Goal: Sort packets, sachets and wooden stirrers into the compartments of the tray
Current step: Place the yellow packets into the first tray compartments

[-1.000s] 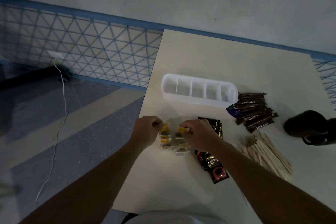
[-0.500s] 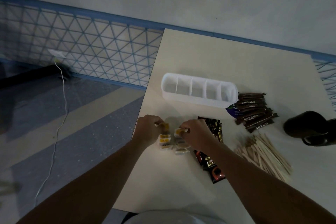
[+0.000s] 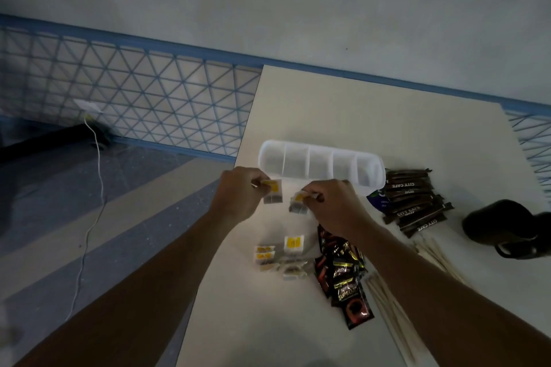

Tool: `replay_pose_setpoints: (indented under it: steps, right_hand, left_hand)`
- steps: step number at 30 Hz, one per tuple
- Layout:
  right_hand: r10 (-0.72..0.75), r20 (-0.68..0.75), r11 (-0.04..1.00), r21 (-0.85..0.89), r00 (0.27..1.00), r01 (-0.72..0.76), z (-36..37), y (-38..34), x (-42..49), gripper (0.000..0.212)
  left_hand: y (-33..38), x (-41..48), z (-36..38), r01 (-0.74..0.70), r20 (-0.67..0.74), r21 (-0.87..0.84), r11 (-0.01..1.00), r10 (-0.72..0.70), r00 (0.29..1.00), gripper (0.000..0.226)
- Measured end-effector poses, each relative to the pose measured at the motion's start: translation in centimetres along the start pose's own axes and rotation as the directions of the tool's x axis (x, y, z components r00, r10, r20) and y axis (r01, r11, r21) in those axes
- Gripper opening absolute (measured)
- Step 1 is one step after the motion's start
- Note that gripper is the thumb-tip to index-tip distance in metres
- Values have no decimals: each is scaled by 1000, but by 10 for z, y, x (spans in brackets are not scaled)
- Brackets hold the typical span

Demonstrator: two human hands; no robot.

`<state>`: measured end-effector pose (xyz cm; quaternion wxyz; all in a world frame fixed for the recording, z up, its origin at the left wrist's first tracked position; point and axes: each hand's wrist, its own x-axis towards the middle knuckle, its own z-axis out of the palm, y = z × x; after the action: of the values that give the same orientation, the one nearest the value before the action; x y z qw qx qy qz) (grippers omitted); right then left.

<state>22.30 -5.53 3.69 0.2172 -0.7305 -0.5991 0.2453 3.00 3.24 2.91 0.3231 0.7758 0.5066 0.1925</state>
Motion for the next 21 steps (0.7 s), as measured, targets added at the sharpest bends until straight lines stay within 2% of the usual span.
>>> replay_pose_setpoints:
  steps: [5,9,16,21]
  right_hand:
    - [9,-83,999,-31,996,-11,-25,-8,32,17]
    - [23,-134,999,-20,991,-25,-29,-8,59,16]
    - [116,-117,991,-60,986,-123,-7,1,92,16]
    - [180,-55,973,-139,982,-186,5,4,100,24]
  left_hand:
    - [16,36,-10,-55,-48,27,998,56,997,15]
    - [15,64,-10,-36,-50,43,998,39,998,13]
    - [6,90,-2,24,-23,97,995,-22,999,11]
    - [-1,94,11,50,31,128,990,-54,998,10]
